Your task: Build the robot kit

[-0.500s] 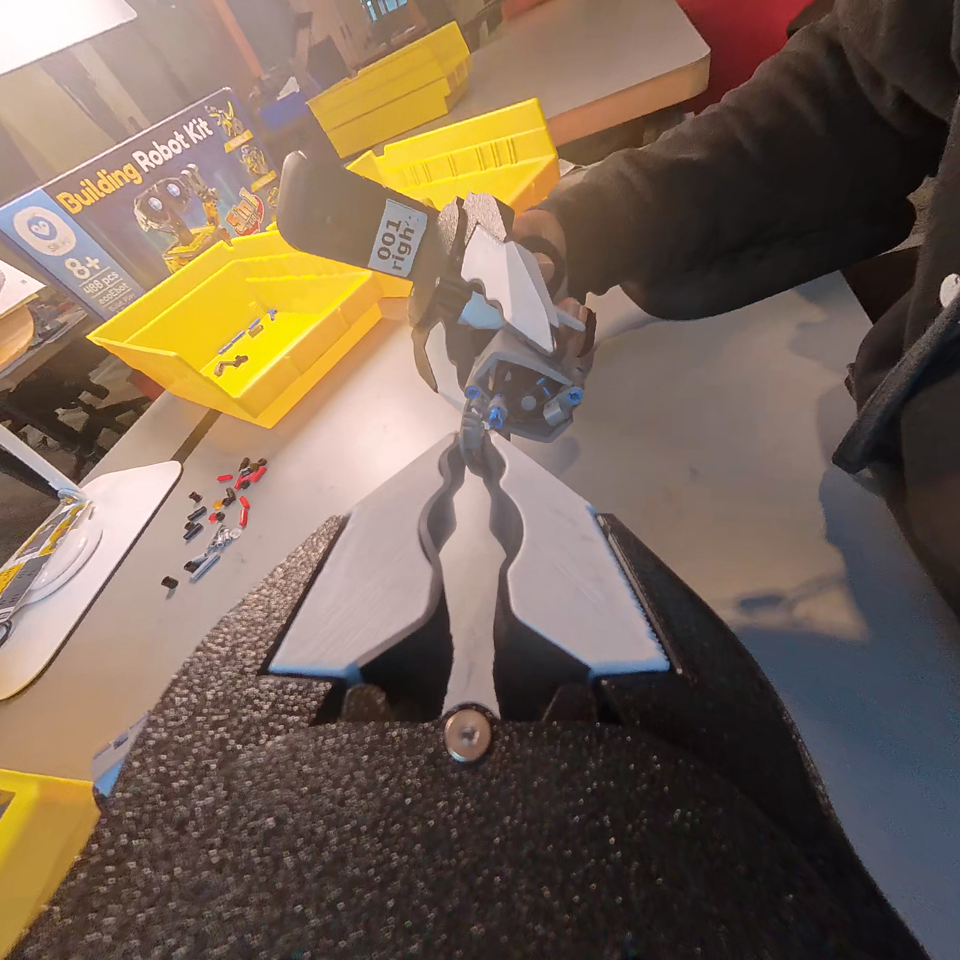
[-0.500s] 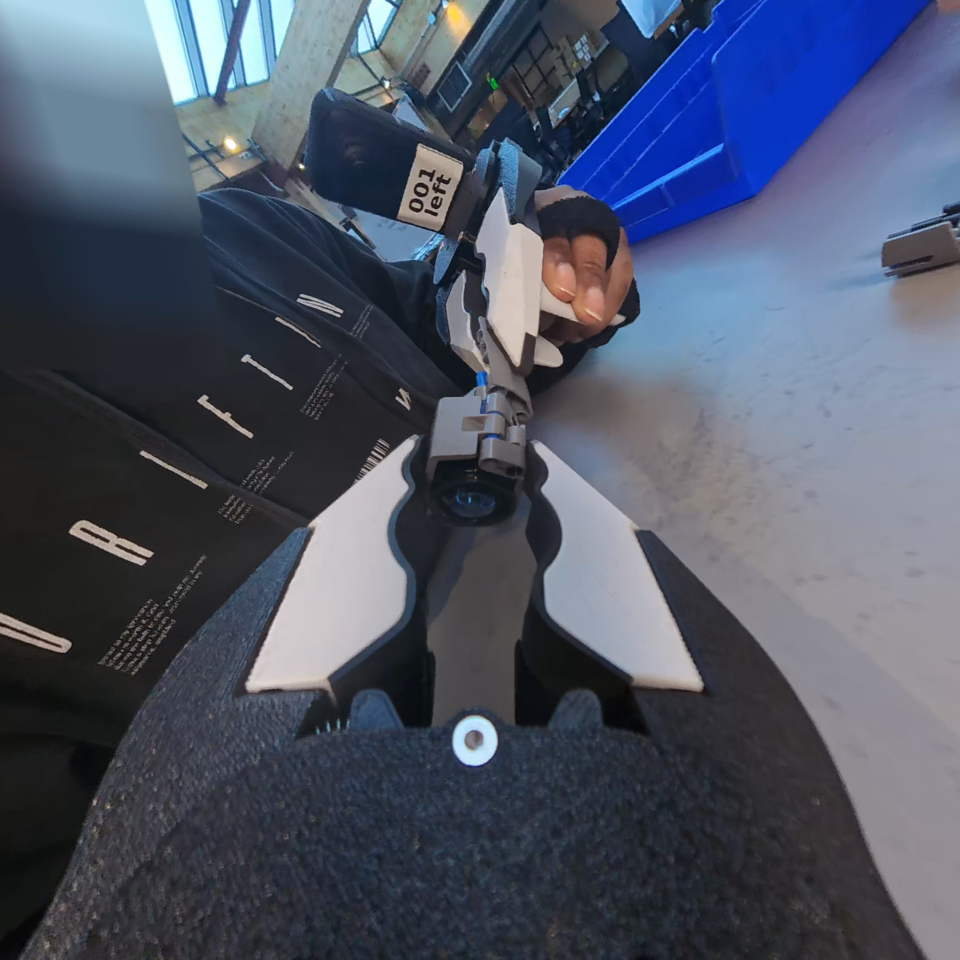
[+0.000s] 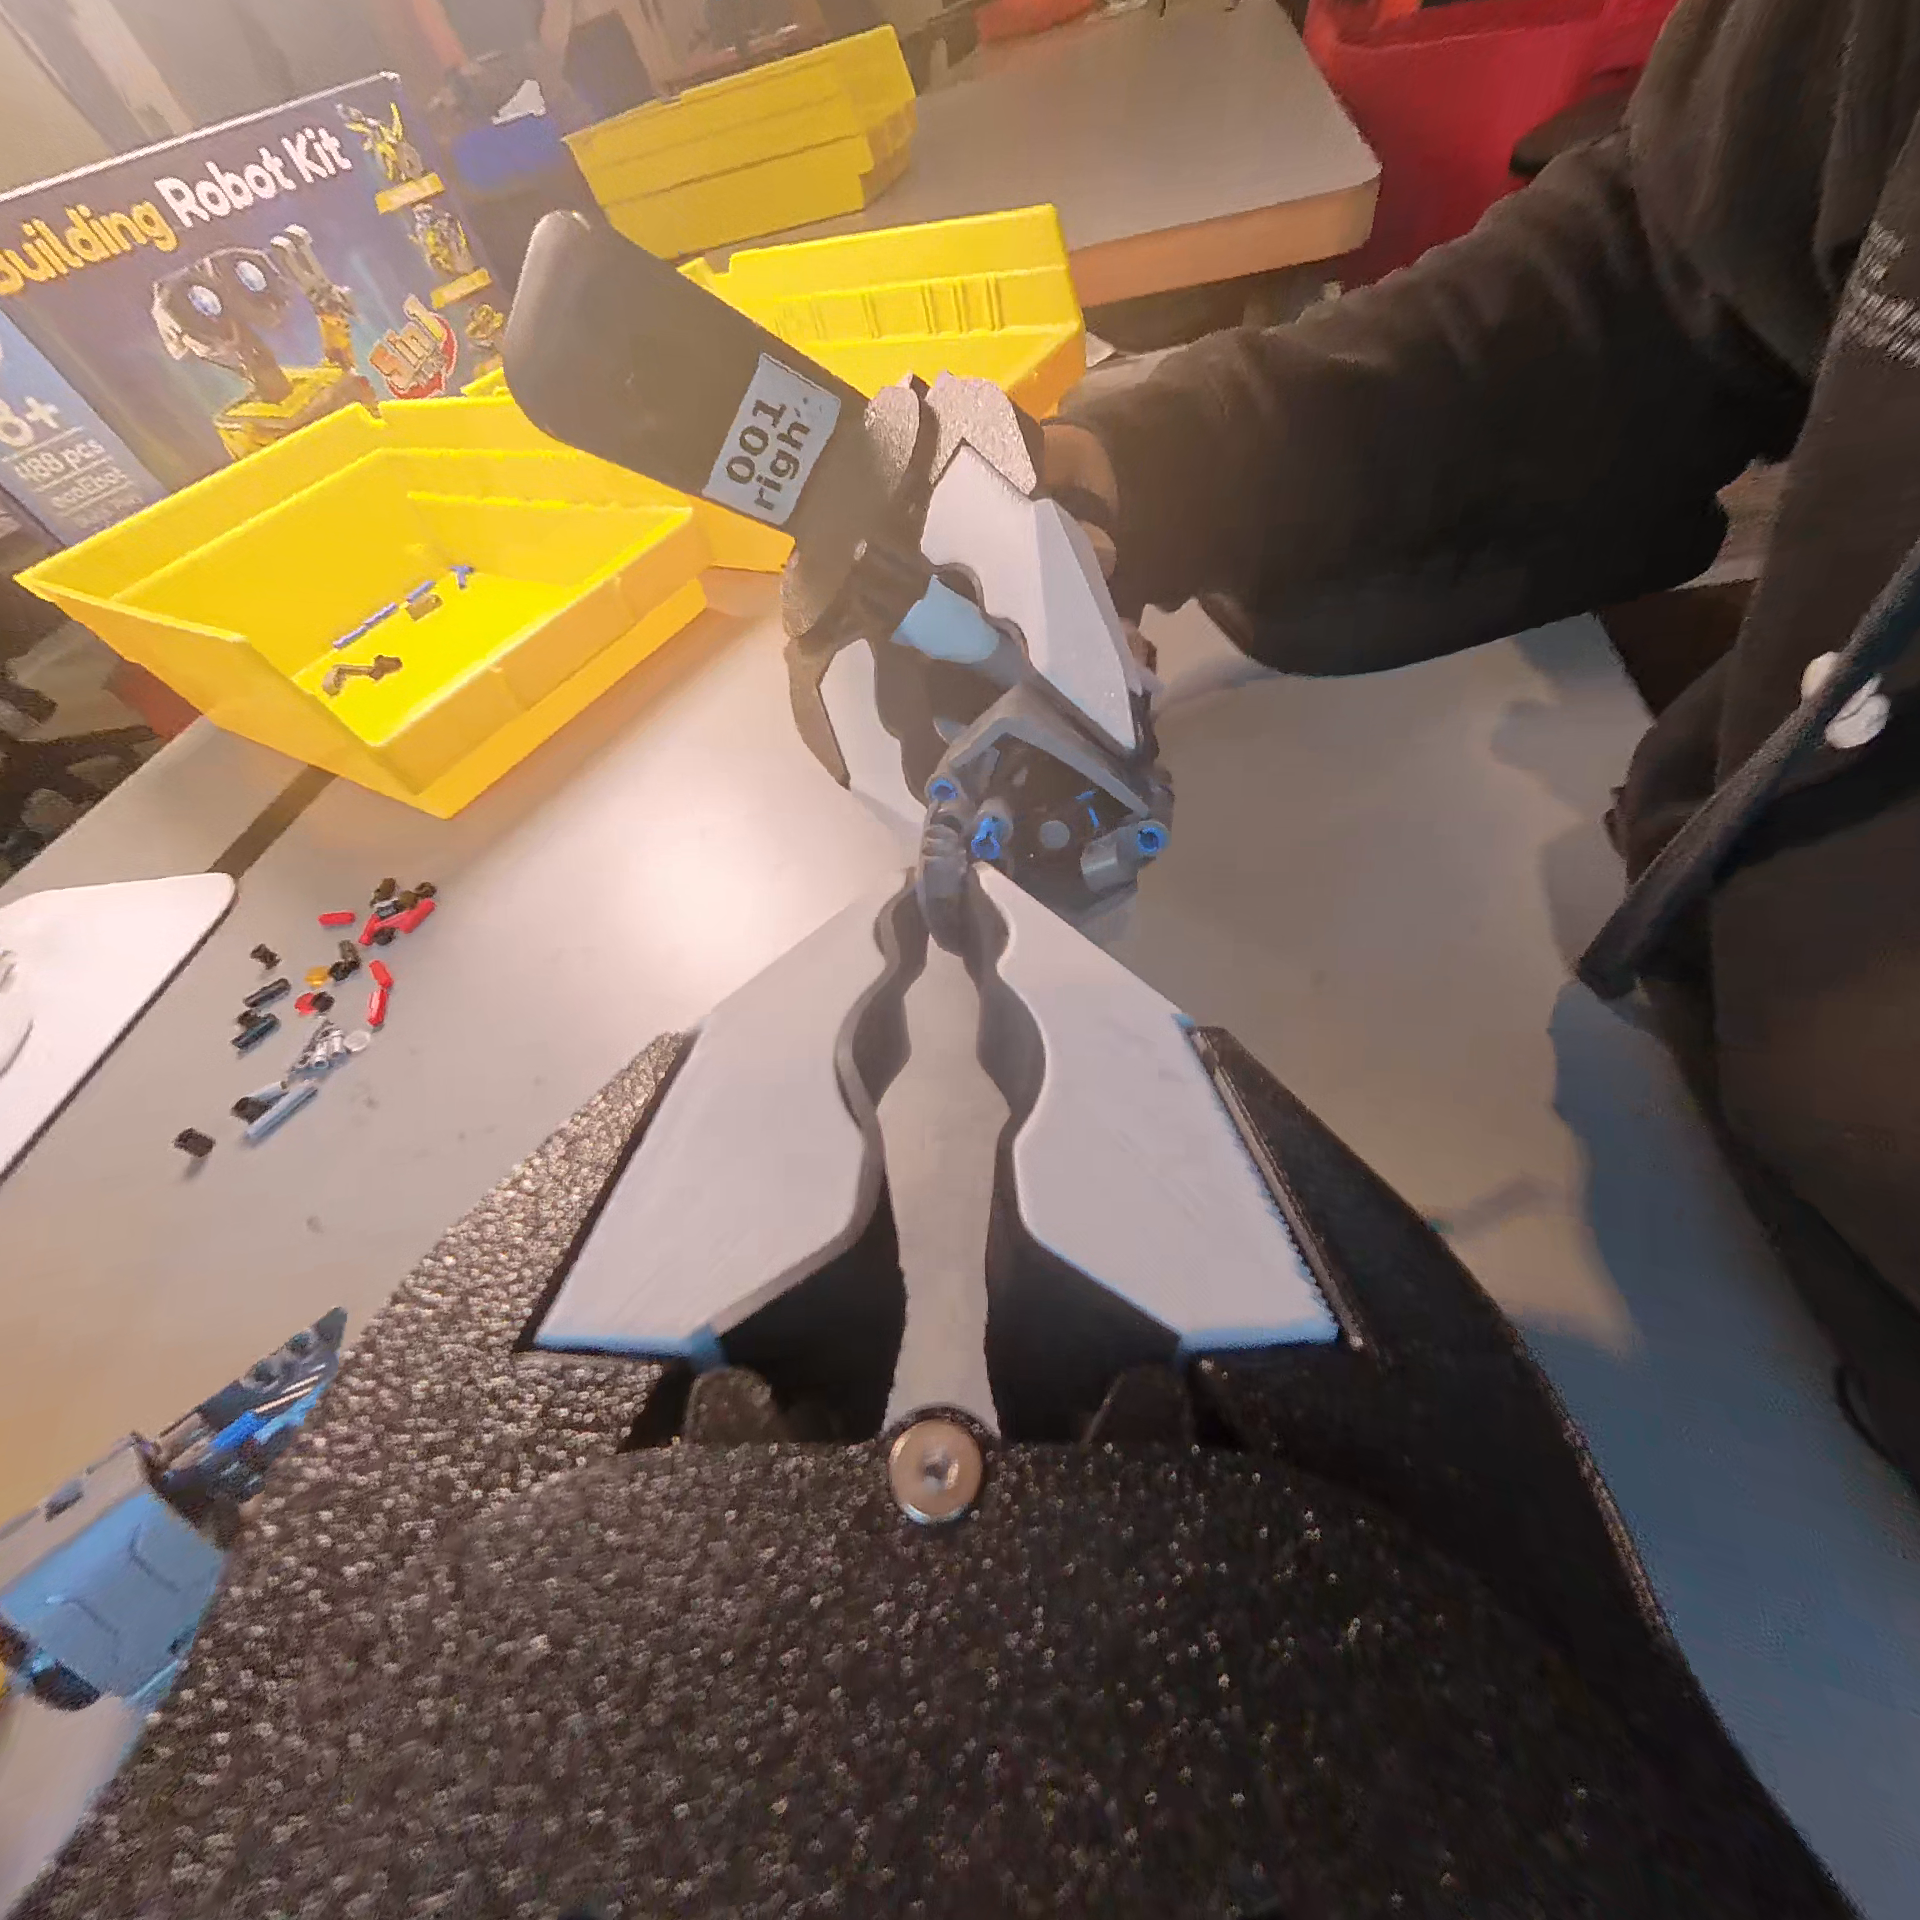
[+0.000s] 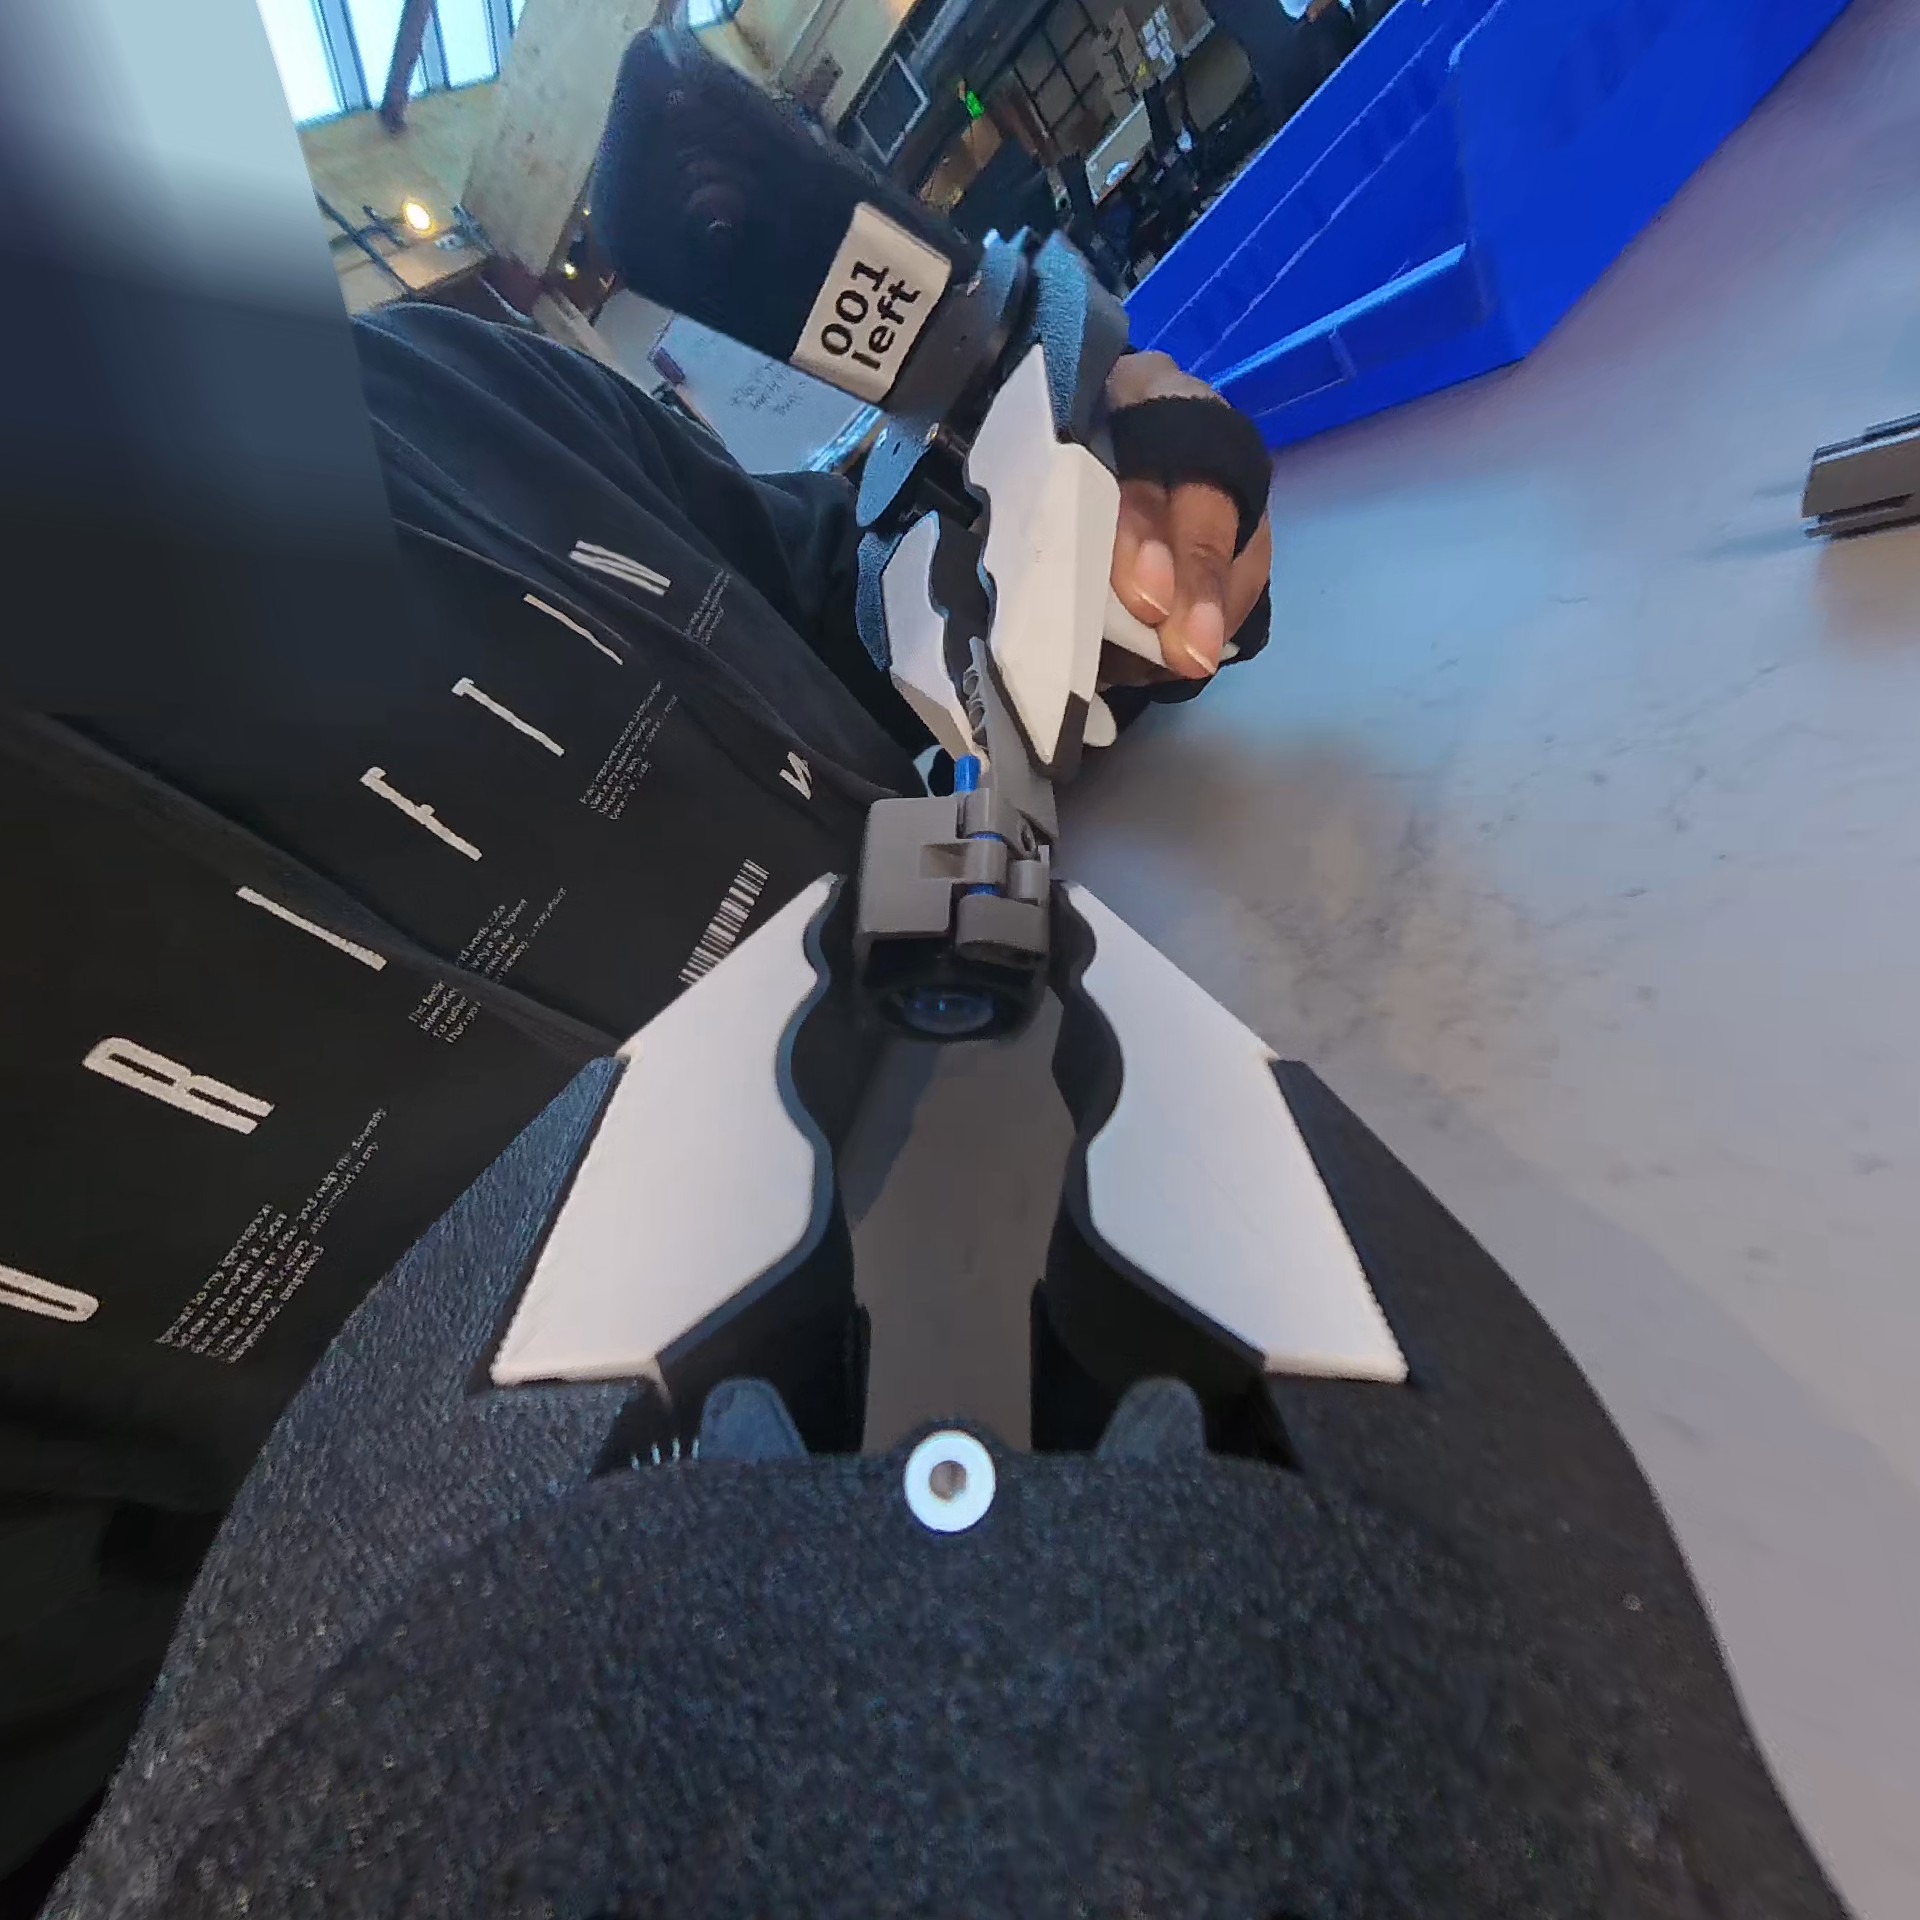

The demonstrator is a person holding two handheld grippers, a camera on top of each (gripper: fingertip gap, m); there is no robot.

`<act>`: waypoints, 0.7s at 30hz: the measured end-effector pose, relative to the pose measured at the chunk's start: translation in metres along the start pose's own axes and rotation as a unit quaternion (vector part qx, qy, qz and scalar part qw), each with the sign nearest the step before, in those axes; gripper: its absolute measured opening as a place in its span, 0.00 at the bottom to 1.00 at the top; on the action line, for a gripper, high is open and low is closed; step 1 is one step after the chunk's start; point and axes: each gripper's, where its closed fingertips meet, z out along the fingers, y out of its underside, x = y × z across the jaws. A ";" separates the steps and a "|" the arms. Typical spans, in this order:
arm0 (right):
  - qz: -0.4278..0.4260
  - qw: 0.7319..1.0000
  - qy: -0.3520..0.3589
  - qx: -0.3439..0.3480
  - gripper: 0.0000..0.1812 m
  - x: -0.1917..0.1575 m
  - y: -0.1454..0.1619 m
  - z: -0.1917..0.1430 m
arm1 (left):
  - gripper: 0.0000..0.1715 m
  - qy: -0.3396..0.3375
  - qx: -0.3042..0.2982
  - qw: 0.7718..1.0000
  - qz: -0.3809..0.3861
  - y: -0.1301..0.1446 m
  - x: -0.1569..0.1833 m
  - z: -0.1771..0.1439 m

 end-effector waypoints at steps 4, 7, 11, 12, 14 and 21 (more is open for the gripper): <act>0.020 0.999 0.000 -0.031 0.19 0.007 0.015 0.005 | 0.03 0.005 -0.027 0.999 0.022 0.012 0.005 0.004; 0.017 0.999 0.006 -0.037 0.19 0.008 0.016 0.002 | 0.03 0.019 -0.014 1.000 -0.011 0.012 0.005 0.005; -0.043 0.996 0.058 0.052 0.22 0.010 -0.026 -0.011 | 0.03 0.039 0.071 0.979 -0.185 -0.006 -0.022 -0.004; -0.081 0.991 0.096 0.056 0.25 0.013 -0.033 -0.014 | 0.03 0.039 0.085 0.971 -0.219 -0.007 -0.029 -0.007; -0.160 0.971 0.168 0.058 0.32 0.016 -0.042 -0.020 | 0.03 0.041 0.102 0.954 -0.279 -0.004 -0.038 -0.011; -0.224 0.936 0.271 0.032 0.30 0.027 -0.044 -0.014 | 0.04 0.065 0.133 0.919 -0.365 -0.005 -0.042 -0.011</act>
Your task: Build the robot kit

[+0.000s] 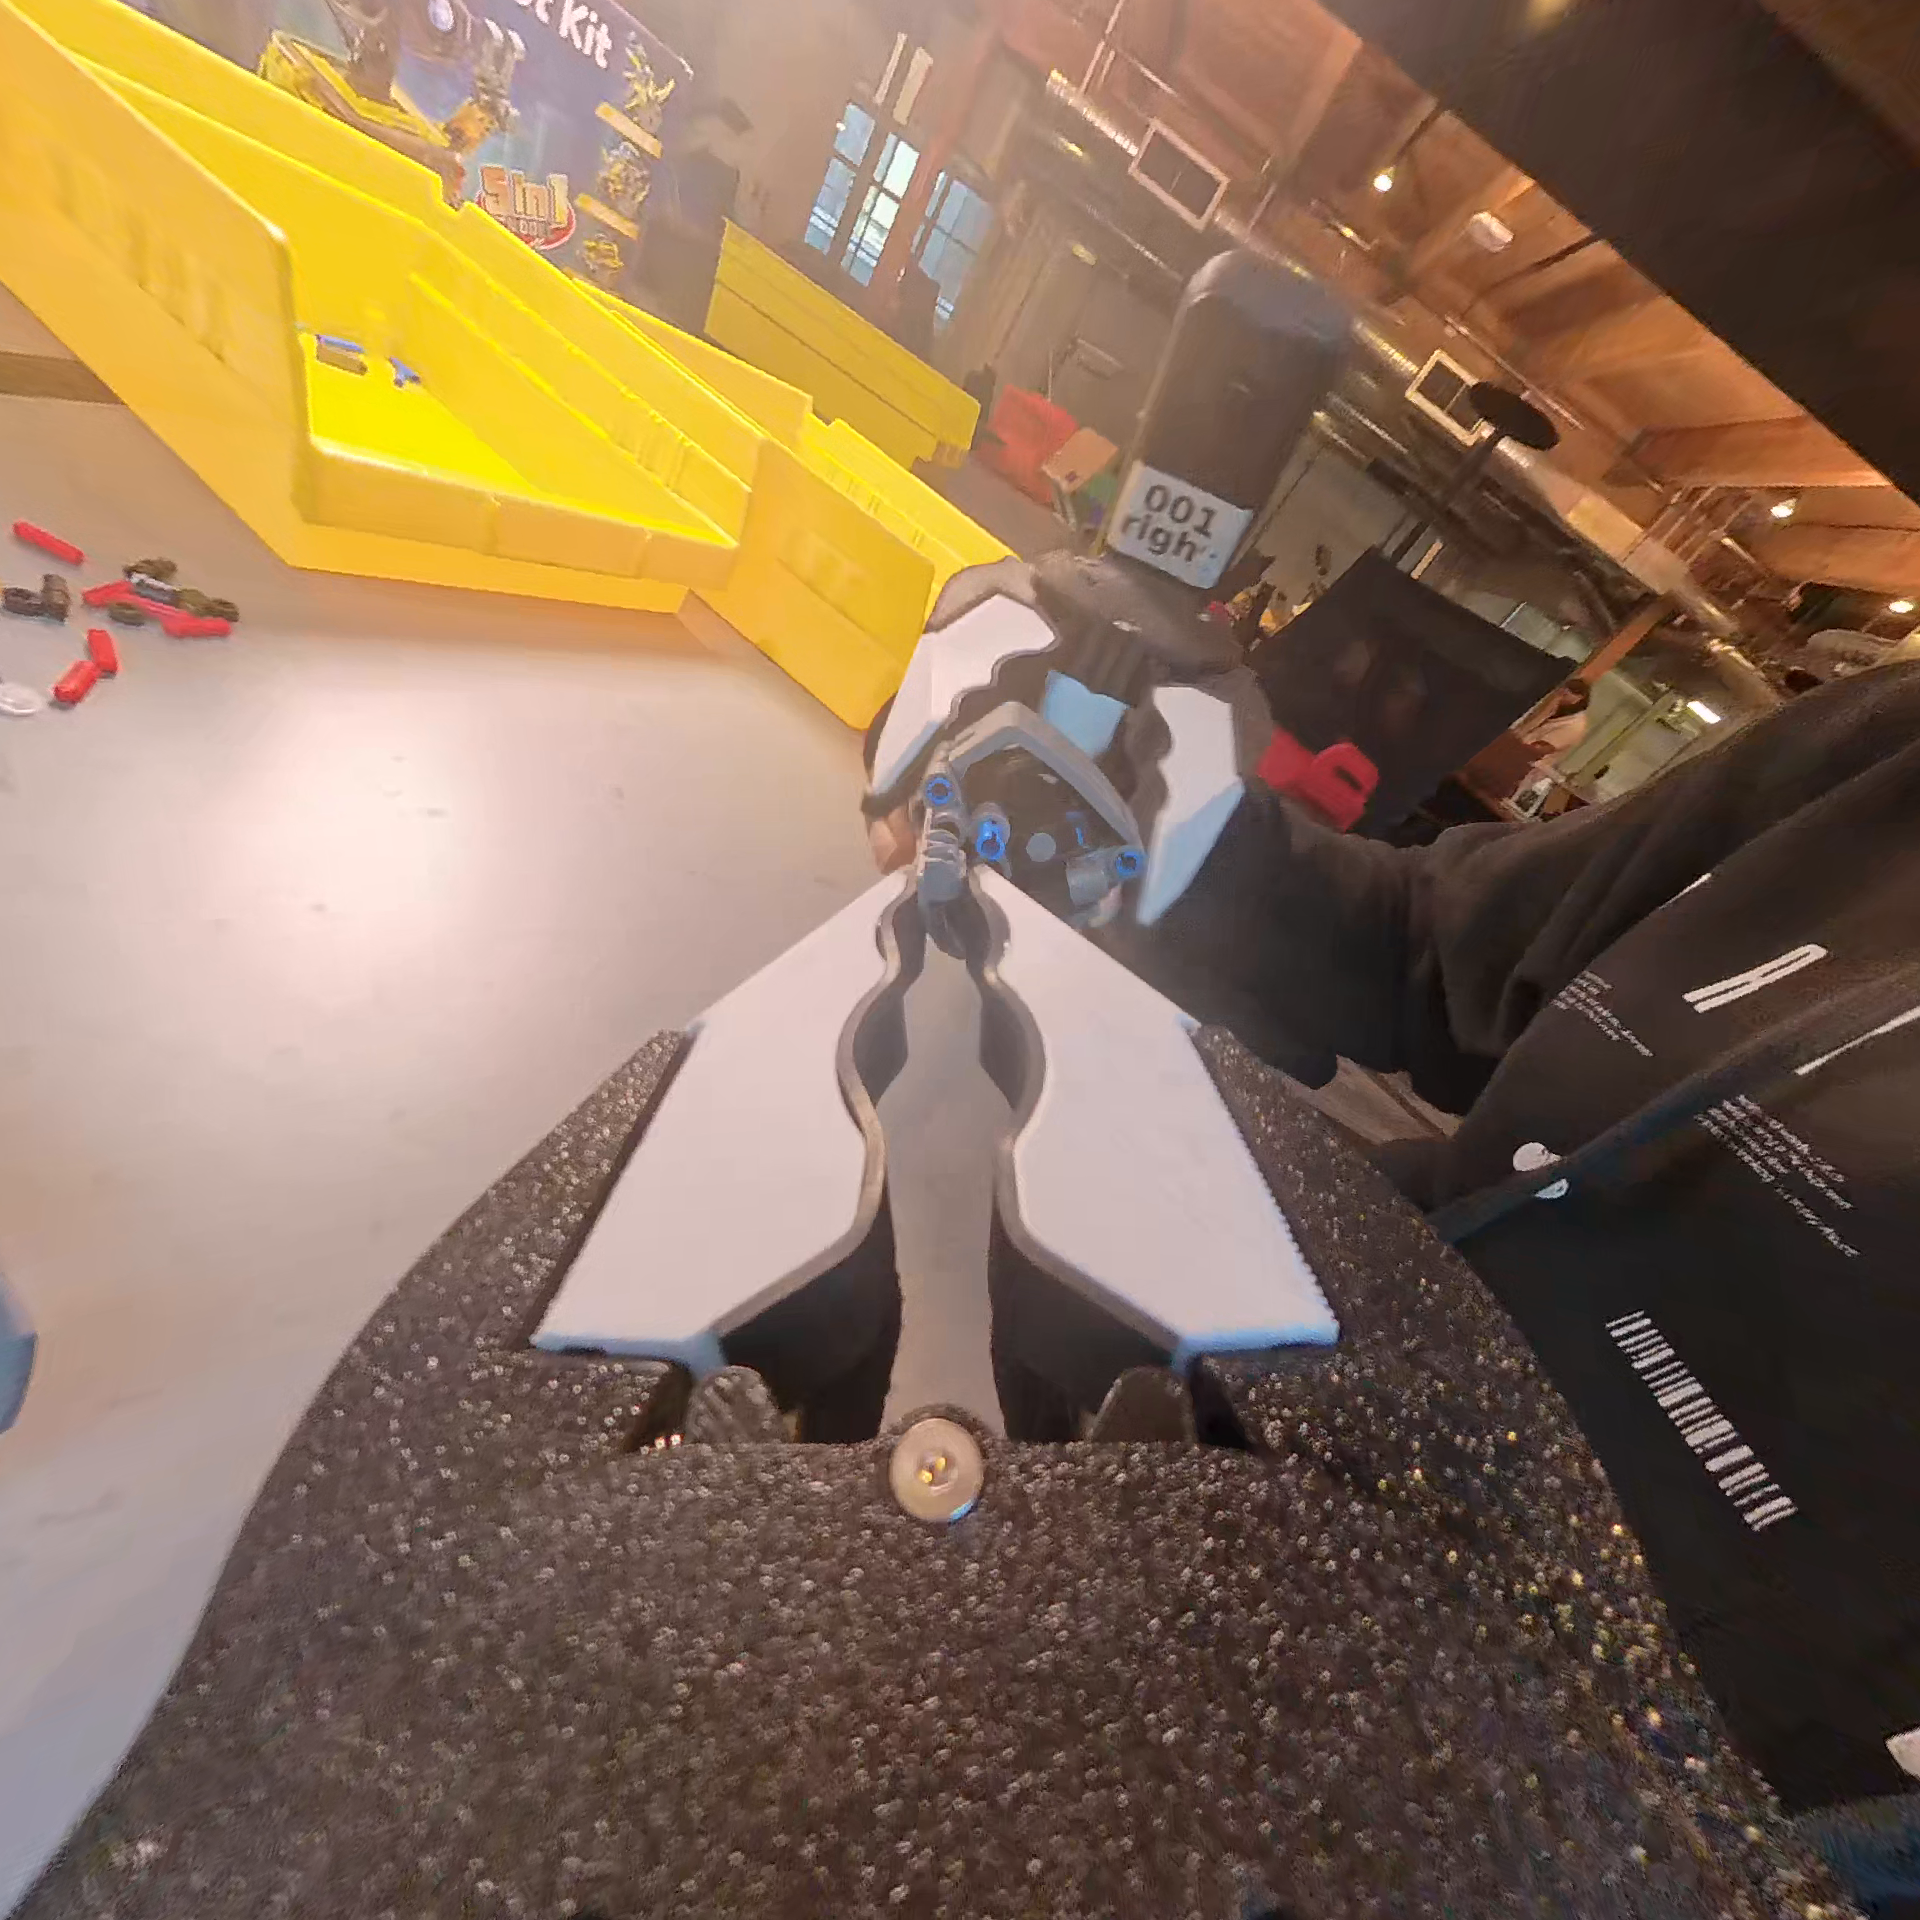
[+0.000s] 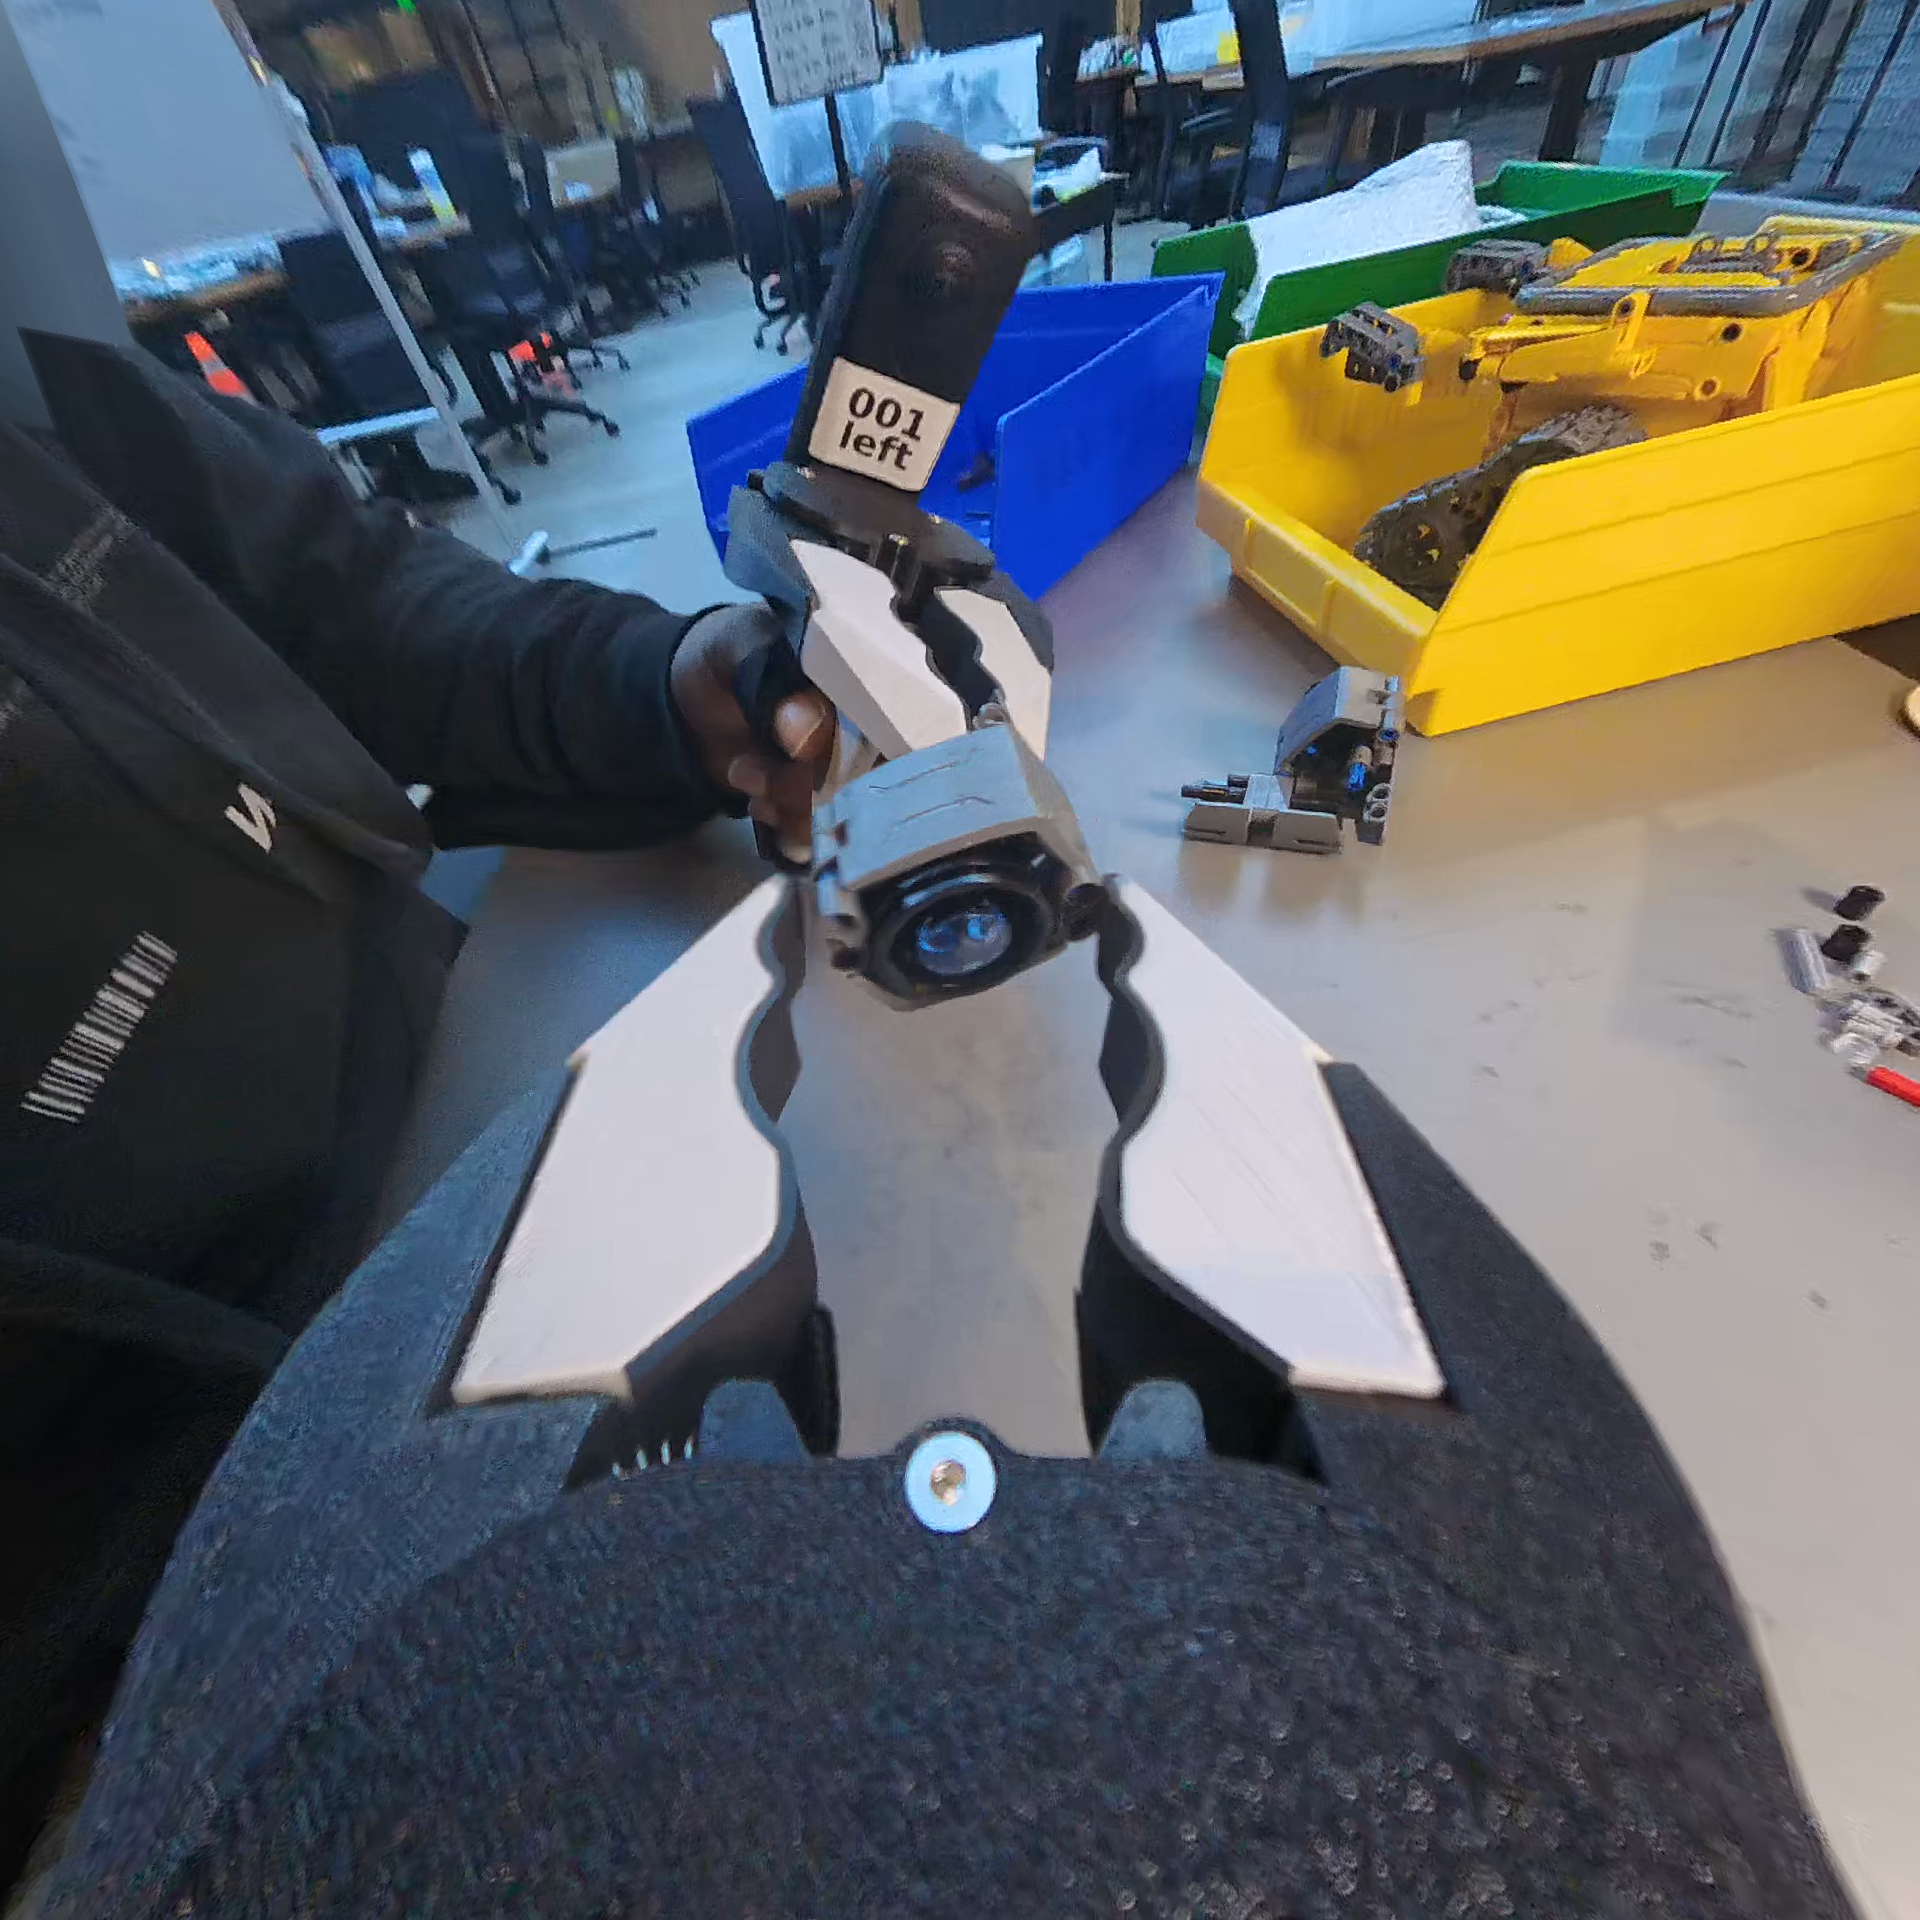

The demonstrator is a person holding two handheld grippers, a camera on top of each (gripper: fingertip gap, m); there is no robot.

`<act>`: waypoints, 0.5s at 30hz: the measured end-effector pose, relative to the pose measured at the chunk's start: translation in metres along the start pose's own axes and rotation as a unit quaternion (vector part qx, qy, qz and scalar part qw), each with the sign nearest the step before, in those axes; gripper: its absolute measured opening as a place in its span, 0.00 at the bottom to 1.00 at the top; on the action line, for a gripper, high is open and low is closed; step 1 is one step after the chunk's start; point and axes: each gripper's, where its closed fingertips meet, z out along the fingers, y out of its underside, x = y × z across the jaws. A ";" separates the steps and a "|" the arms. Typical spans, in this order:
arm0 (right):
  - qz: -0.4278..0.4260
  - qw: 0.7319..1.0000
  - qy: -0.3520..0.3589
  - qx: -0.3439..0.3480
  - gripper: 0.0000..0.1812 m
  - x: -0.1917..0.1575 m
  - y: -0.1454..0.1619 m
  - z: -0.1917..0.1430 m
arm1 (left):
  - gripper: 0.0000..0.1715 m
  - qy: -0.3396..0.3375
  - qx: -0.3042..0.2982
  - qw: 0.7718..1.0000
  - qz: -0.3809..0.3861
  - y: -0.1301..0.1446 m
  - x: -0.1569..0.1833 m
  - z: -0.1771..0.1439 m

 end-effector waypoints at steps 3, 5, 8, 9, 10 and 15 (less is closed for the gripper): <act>0.041 0.999 -0.026 0.013 0.28 -0.001 -0.002 -0.002 | 0.04 0.001 0.000 1.000 -0.005 0.001 0.001 0.000; 0.051 0.998 -0.032 0.016 0.28 0.000 0.000 -0.001 | 0.04 0.000 -0.003 1.000 -0.010 0.002 -0.001 0.000; 0.023 0.999 -0.031 0.018 0.28 0.000 0.001 -0.001 | 0.04 0.029 -0.002 0.997 -0.071 0.003 0.000 0.000; 0.000 0.999 -0.024 0.022 0.28 0.001 0.000 -0.001 | 0.04 0.044 0.004 0.993 -0.106 0.002 0.001 0.000; -0.025 0.999 -0.013 0.022 0.28 0.002 0.000 -0.001 | 0.04 0.055 0.011 0.988 -0.144 0.002 0.001 0.000; -0.186 0.981 0.064 0.010 0.28 0.007 -0.001 0.000 | 0.04 0.096 0.045 0.956 -0.274 0.001 0.001 0.000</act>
